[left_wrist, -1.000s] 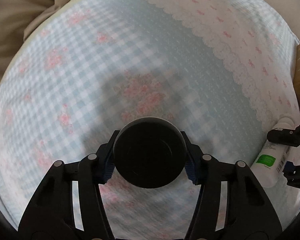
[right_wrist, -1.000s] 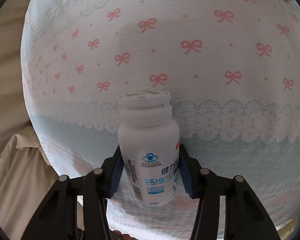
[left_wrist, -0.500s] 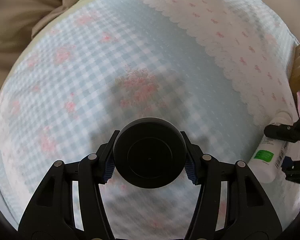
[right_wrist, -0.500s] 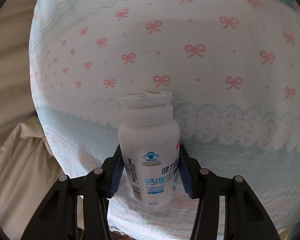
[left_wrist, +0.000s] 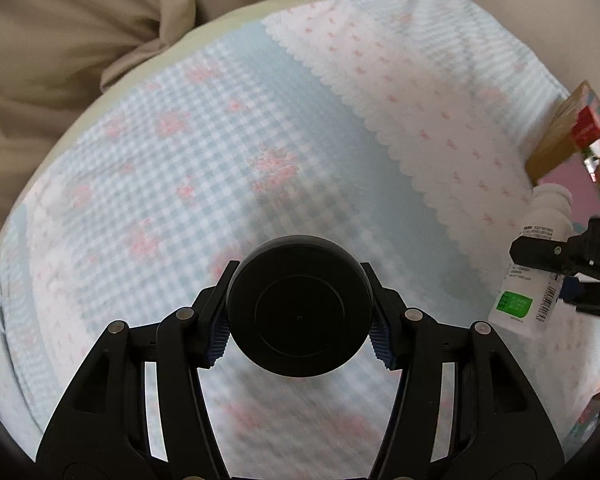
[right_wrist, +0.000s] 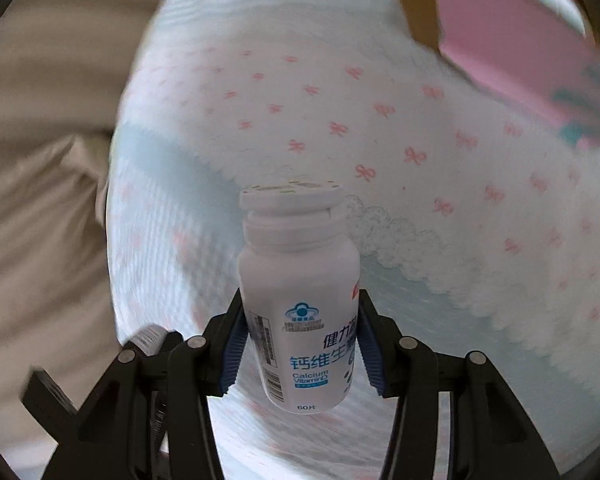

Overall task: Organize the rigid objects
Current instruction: 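Lift and carry the black jar and pill bottle toward the pink box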

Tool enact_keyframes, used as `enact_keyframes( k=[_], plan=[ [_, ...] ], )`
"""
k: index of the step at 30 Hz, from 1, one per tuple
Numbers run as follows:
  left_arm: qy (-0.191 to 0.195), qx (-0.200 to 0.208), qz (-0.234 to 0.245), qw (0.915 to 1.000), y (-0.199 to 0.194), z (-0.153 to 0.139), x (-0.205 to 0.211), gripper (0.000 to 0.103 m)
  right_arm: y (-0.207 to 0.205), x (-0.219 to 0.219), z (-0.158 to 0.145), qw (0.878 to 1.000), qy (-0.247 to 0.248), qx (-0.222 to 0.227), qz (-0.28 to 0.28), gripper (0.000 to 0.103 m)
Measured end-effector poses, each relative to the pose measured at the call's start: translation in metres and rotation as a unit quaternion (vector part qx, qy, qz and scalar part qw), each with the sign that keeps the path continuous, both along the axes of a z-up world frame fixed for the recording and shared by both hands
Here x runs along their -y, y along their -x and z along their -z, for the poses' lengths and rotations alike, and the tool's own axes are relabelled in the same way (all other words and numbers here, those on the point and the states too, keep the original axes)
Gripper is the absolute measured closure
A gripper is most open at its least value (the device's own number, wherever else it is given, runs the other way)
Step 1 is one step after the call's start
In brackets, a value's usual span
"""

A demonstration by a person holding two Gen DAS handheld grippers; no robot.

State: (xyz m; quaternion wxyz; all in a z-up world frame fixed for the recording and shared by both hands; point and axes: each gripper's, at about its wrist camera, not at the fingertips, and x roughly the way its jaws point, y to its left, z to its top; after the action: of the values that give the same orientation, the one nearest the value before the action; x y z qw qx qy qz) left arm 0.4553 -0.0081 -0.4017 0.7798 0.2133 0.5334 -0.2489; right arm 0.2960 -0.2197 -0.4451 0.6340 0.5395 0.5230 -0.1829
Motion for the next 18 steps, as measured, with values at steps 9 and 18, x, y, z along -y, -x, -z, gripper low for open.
enact_keyframes(
  k=[9,18],
  plan=[
    [0.031,0.005,-0.023,0.9992,0.069,-0.073,-0.004,0.050,0.028,-0.012,-0.101,0.964,0.141,0.033,-0.223,0.057],
    [0.083,0.018,-0.063,0.9944,0.133,-0.145,0.026,0.050,0.052,0.009,-0.172,0.906,0.208,0.069,-0.363,0.057]
  ],
)
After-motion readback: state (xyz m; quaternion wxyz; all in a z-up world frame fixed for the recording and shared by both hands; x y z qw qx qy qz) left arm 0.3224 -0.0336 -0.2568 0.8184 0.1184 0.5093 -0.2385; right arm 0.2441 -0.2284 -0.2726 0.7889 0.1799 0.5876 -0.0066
